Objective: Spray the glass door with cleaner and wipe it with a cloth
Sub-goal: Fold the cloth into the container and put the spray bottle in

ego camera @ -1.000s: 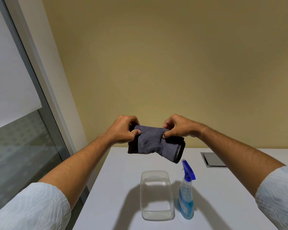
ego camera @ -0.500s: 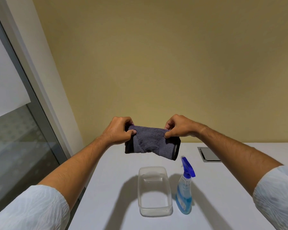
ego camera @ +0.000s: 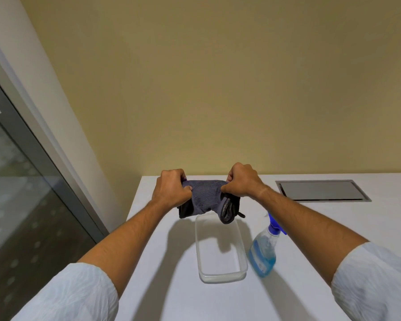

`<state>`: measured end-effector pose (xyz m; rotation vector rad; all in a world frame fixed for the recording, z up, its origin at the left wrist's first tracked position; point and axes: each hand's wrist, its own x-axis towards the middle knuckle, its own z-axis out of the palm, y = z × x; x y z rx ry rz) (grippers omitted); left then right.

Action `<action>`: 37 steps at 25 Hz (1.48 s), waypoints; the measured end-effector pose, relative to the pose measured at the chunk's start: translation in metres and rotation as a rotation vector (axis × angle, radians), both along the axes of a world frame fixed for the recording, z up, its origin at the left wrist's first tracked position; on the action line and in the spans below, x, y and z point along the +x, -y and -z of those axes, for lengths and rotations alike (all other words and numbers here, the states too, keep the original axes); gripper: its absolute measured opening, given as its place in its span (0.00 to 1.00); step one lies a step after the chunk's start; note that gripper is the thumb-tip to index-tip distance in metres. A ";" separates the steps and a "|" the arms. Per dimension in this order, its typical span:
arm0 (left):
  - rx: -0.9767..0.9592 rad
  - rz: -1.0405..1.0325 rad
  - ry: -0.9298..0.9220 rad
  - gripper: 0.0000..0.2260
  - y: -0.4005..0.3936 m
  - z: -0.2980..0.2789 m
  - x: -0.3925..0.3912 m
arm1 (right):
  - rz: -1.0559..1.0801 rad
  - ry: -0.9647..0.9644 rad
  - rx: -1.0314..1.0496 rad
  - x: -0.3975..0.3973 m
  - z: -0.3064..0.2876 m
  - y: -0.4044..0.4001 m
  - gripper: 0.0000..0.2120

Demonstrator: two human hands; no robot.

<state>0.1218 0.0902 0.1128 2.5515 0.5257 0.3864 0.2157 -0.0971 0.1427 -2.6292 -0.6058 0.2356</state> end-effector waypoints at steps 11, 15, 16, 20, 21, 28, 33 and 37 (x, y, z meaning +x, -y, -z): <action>-0.350 -0.099 -0.100 0.04 0.020 0.102 0.018 | 0.327 -0.128 0.114 -0.002 0.118 -0.009 0.14; -0.471 -0.126 -0.113 0.04 0.030 0.130 0.025 | 0.379 -0.128 0.136 -0.002 0.150 -0.005 0.16; -0.495 -0.132 -0.118 0.04 0.033 0.136 0.026 | 0.386 -0.128 0.140 -0.002 0.156 -0.005 0.16; -0.543 -0.125 -0.140 0.05 0.042 0.153 0.033 | 0.417 -0.129 0.114 0.000 0.177 -0.003 0.13; -0.547 -0.121 -0.148 0.05 0.044 0.156 0.035 | 0.420 -0.129 0.106 0.000 0.180 -0.002 0.11; -0.222 -0.029 -0.227 0.05 0.045 0.170 0.035 | 0.299 -0.080 -0.052 0.002 0.196 0.003 0.09; 0.051 -0.003 -0.317 0.08 0.044 0.176 0.037 | 0.182 0.065 -0.212 0.005 0.204 0.005 0.12; -0.039 -0.021 -0.294 0.07 0.040 0.179 0.037 | 0.199 -0.023 -0.129 0.008 0.205 0.006 0.10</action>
